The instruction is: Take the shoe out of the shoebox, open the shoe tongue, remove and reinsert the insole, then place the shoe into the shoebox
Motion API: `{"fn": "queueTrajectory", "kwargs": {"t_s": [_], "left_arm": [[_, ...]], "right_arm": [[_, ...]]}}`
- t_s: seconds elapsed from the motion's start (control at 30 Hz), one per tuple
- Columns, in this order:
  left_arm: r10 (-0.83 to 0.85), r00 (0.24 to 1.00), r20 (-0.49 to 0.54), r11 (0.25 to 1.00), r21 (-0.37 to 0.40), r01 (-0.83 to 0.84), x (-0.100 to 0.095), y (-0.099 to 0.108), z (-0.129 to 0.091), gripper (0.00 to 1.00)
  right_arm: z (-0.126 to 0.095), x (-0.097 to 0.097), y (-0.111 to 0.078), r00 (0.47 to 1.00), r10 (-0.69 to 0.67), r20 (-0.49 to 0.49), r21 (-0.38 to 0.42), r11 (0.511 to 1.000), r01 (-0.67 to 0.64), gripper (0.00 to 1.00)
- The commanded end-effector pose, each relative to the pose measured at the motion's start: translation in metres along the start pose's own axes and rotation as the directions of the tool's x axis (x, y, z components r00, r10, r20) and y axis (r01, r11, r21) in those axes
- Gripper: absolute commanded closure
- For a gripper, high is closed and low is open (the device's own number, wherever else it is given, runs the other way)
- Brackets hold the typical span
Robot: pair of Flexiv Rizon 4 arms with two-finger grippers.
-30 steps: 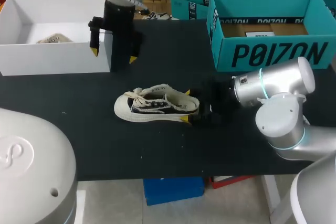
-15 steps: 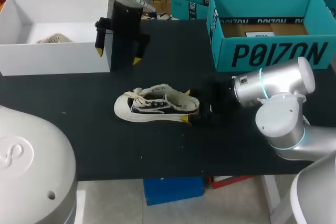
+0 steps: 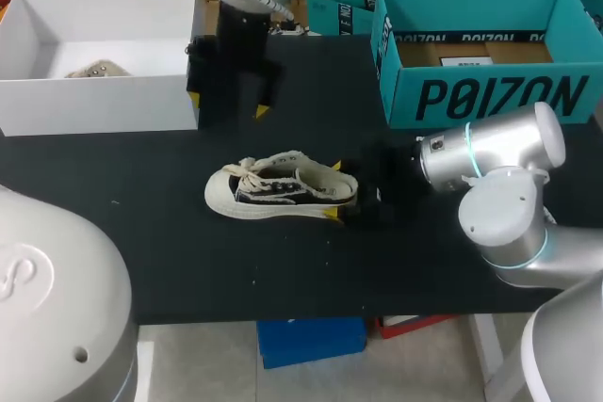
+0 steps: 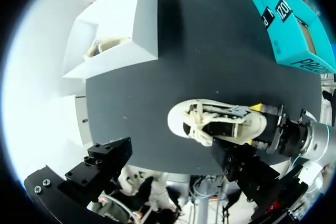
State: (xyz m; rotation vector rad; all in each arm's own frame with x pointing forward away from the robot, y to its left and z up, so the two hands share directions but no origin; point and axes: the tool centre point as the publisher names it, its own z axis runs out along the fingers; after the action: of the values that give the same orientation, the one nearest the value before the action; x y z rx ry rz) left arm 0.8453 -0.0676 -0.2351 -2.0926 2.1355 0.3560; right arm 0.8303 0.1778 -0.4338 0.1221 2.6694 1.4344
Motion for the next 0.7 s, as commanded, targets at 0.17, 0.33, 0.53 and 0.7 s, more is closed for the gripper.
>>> {"fn": "queueTrajectory", "kwargs": {"t_s": [0.17,0.33,0.53,0.7], "left_arm": [[0.05,0.998,0.049,0.999,-0.014,-0.049,0.049,0.014,0.01,0.0],[0.071,0.992,0.109,0.997,0.005,-0.072,0.074,0.024,0.022,0.0],[0.097,0.985,0.145,0.995,-0.012,-0.097,0.097,0.03,0.039,0.0],[0.091,0.984,0.154,0.996,-0.019,-0.089,0.108,0.029,0.047,0.0]], "right_arm": [[0.003,0.0,0.001,1.0,0.002,0.001,0.004,1.0,-0.002,1.0],[0.003,0.0,0.001,1.0,0.002,0.001,0.004,1.0,-0.002,1.0],[0.003,0.0,0.001,1.0,0.002,0.001,0.004,1.0,-0.002,1.0],[0.003,0.0,0.001,1.0,0.002,0.001,0.004,1.0,-0.002,1.0]]}}
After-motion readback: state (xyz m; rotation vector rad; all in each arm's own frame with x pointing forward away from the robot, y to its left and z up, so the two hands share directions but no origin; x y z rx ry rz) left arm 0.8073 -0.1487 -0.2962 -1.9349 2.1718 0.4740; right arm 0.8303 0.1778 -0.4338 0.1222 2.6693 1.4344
